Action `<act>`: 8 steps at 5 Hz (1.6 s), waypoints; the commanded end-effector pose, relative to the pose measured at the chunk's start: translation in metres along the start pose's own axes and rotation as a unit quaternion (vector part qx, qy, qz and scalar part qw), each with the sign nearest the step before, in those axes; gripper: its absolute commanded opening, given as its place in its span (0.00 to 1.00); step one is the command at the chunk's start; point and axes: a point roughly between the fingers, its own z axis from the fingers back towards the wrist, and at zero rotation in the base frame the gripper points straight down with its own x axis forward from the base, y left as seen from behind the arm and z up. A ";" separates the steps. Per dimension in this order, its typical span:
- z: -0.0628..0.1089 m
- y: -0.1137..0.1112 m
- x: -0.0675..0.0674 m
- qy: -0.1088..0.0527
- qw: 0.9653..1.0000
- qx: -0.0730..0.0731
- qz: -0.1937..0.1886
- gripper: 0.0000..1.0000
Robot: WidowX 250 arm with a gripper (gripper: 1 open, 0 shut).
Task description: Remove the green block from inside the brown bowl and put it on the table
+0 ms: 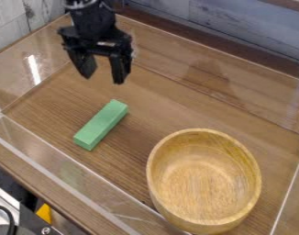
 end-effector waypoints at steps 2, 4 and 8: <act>0.002 -0.014 0.007 -0.007 1.000 0.009 0.012 1.00; 0.003 -0.026 0.015 -0.005 1.000 0.015 0.014 1.00; 0.012 -0.069 0.048 -0.035 0.997 0.027 0.067 1.00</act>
